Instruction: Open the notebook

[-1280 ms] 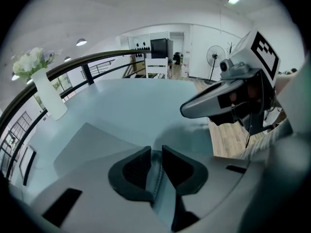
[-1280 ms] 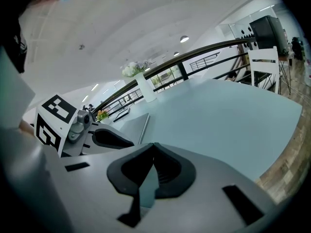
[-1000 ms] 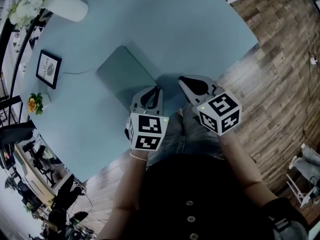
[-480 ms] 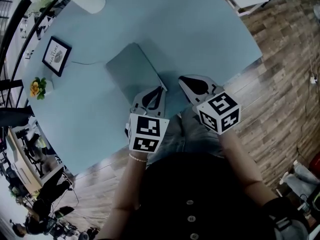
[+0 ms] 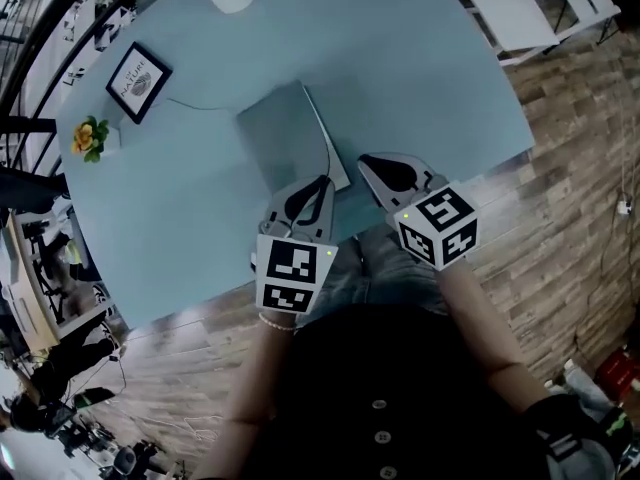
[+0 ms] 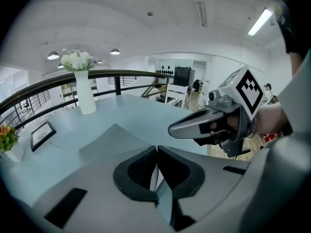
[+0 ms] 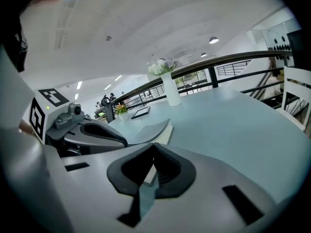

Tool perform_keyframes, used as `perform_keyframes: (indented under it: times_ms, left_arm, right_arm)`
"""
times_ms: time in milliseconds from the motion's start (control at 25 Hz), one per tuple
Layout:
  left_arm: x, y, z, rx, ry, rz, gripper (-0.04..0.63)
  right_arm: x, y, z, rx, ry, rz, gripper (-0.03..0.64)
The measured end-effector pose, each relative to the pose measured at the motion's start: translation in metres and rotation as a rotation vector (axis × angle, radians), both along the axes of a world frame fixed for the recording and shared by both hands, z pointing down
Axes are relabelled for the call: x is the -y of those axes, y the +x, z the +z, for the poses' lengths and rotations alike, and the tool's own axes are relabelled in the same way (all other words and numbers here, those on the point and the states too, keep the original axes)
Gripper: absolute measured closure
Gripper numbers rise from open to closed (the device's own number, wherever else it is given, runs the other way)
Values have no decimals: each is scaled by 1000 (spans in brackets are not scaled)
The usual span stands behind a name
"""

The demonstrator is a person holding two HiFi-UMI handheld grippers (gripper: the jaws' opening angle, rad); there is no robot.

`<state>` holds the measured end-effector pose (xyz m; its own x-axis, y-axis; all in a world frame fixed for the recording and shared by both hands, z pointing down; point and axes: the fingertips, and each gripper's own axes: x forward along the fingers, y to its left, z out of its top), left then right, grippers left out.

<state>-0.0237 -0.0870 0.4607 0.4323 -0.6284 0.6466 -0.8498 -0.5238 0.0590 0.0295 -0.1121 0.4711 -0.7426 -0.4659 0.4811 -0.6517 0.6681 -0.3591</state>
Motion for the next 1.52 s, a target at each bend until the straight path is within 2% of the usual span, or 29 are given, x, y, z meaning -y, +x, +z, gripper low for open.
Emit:
perform_keyframes:
  times_ms: [480, 1240, 1520]
  left_arm:
    - [-6, -44, -30, -41, 78, -172, 566]
    - [-32, -119, -57, -16, 176, -413, 565]
    - [-52, -140, -64, -30, 194, -538, 565]
  right_arm:
    - [-2, -48, -15, -1, 38, -172, 611]
    - [-9, -115, -37, 0, 102, -411, 611]
    - [-23, -140, -41, 14, 111, -526, 611]
